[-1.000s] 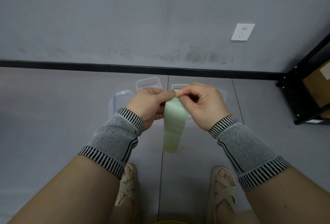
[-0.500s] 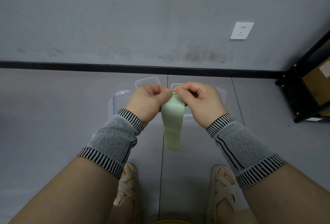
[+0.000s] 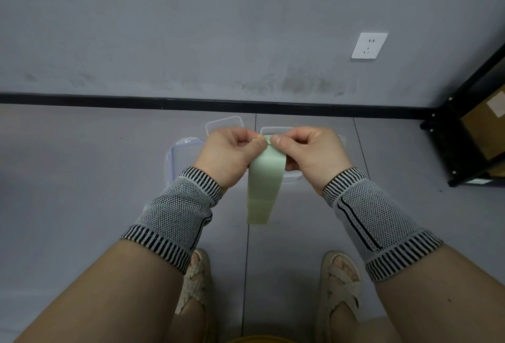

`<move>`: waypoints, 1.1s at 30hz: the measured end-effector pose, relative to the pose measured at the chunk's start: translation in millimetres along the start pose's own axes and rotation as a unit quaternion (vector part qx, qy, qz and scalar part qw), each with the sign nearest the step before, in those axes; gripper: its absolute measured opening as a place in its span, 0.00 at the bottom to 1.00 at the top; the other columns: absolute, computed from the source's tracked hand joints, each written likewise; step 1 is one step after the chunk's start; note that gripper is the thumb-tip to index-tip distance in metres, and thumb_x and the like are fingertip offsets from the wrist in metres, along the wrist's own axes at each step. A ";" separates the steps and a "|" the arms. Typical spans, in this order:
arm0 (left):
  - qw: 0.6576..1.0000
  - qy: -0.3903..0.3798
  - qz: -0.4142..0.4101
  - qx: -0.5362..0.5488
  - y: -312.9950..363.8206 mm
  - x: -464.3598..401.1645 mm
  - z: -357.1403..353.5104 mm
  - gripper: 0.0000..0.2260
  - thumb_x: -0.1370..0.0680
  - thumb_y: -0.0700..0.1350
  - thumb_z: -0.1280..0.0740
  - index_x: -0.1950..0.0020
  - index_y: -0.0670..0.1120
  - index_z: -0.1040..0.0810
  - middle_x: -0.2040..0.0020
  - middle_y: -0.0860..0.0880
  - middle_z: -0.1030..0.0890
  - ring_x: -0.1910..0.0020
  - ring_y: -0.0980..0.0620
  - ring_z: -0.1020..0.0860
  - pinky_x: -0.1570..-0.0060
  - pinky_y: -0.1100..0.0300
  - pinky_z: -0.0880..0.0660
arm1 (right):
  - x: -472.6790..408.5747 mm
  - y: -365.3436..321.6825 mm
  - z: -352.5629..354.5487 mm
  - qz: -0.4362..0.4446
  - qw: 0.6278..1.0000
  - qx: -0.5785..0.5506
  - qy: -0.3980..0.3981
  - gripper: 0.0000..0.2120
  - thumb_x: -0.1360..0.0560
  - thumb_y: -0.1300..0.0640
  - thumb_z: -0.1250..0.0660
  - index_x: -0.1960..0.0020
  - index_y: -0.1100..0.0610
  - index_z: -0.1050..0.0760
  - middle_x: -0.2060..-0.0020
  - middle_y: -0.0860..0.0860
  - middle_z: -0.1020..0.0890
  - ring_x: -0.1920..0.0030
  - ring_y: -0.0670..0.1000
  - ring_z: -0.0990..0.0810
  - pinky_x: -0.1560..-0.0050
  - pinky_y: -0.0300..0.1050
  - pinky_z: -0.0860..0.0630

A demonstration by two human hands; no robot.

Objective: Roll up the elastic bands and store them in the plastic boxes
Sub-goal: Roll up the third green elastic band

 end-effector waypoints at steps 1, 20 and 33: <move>1.000 -0.001 0.001 0.001 0.0 -0.1 -0.1 0.05 0.24 0.36 0.34 0.59 0.39 0.22 0.61 0.38 0.20 0.62 0.45 0.22 0.55 0.51 0.23 | 0.3 -1.2 0.8 0.006 1.000 0.013 -0.001 0.07 0.27 0.58 0.28 0.64 0.57 0.20 0.71 0.54 0.20 0.70 0.48 0.22 0.67 0.42 0.23; 0.990 -0.018 0.070 0.119 -6.8 0.8 -7.6 0.10 0.28 0.28 0.34 0.61 0.42 0.21 0.64 0.45 0.18 0.65 0.50 0.20 0.61 0.60 0.22 | 0.3 6.4 -10.3 -0.093 0.976 -0.194 -0.041 0.11 0.29 0.75 0.35 0.64 0.61 0.25 0.66 0.55 0.20 0.65 0.51 0.20 0.58 0.45 0.20; 0.991 -0.001 0.061 0.121 -5.0 -0.2 -8.3 0.05 0.27 0.32 0.32 0.60 0.41 0.22 0.66 0.45 0.19 0.67 0.51 0.20 0.66 0.62 0.23 | -0.8 2.5 -4.0 -0.027 0.996 -0.088 0.022 0.12 0.31 0.71 0.30 0.65 0.55 0.23 0.61 0.61 0.23 0.59 0.57 0.24 0.48 0.60 0.23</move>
Point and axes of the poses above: each hand's wrist, its own x-axis away from the middle knuckle, its own z-axis out of the back of the hand, y = z × x, the point moved 8 cm from there along -x, towards the middle knuckle
